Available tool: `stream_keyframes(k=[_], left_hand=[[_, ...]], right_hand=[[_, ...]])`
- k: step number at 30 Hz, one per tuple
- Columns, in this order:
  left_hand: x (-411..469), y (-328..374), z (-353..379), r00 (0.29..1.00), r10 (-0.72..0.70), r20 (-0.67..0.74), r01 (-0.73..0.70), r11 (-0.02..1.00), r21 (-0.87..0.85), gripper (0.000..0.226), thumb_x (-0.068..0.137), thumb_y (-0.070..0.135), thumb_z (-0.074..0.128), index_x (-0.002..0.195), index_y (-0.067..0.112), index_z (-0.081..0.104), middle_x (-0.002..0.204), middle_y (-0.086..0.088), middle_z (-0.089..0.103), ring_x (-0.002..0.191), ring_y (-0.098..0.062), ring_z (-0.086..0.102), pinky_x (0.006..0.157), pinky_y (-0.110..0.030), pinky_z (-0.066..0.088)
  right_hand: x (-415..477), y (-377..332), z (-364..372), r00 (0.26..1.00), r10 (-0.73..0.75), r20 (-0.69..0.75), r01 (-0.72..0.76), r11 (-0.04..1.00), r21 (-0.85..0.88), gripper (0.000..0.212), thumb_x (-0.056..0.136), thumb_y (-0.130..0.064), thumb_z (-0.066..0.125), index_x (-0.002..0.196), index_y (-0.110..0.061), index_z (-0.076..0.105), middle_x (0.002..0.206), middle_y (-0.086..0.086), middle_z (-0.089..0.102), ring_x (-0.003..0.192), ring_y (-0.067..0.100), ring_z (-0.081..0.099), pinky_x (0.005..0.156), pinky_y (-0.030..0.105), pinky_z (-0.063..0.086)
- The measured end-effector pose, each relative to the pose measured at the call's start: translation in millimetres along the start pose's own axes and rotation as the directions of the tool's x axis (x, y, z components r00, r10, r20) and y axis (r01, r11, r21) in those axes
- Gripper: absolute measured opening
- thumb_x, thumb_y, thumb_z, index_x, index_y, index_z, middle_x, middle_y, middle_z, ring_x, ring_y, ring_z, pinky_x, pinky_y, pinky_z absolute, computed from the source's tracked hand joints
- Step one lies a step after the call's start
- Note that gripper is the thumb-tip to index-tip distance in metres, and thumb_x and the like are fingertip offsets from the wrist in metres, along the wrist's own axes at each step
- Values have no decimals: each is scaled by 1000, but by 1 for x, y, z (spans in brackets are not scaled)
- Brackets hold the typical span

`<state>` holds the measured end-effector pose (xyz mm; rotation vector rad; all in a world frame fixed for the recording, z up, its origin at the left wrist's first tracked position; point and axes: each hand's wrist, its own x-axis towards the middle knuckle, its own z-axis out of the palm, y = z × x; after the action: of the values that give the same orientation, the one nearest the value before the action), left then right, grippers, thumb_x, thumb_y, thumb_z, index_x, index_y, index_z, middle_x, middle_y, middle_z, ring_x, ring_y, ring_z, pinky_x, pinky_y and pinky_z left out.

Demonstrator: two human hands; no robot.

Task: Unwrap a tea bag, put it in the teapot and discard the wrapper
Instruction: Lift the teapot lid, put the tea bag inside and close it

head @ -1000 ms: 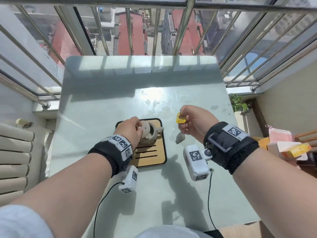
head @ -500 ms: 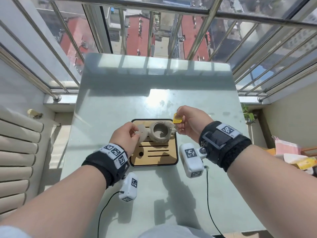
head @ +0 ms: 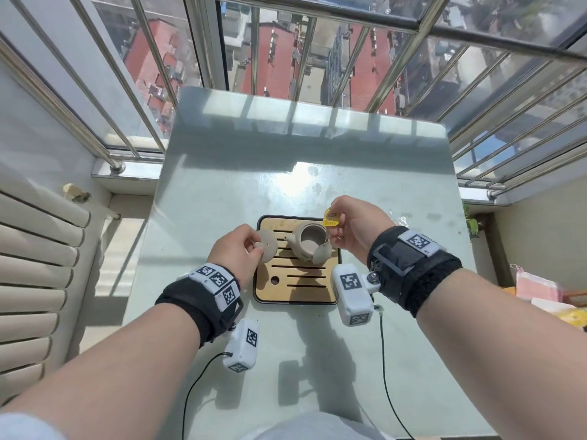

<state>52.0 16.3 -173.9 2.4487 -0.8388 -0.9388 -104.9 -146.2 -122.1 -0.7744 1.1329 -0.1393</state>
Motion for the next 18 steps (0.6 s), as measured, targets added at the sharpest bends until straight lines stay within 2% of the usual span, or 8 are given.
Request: stream_keyframes(k=[3, 11, 18], left_hand=[[2, 0, -1, 1000, -10, -5, 10, 1000, -2, 2, 92, 22, 61, 90, 22, 61, 82, 5, 64, 71, -14, 55, 67, -27, 41], [-4, 2, 1, 1000, -17, -14, 17, 1000, 1, 4, 93, 23, 61, 89, 23, 60, 83, 5, 63, 72, -14, 55, 59, -22, 38], [-8, 12, 4, 1000, -6, -5, 5, 1000, -16, 4, 93, 25, 60, 90, 22, 60, 84, 6, 63, 73, -15, 56, 63, -27, 39]], right_hand=[[3, -6, 1, 1000, -18, -22, 18, 999, 35, 12, 89, -5, 45, 78, -11, 44, 53, 0, 44, 47, 14, 40, 49, 25, 40], [3, -9, -1, 999, -15, -41, 17, 999, 28, 14, 89, -5, 44, 76, -10, 44, 54, 1, 44, 44, 13, 41, 51, 25, 39], [9, 11, -25, 990, 29, -137, -47, 991, -127, 12, 86, -7, 48, 74, -7, 52, 60, 6, 51, 46, 16, 48, 52, 28, 45]])
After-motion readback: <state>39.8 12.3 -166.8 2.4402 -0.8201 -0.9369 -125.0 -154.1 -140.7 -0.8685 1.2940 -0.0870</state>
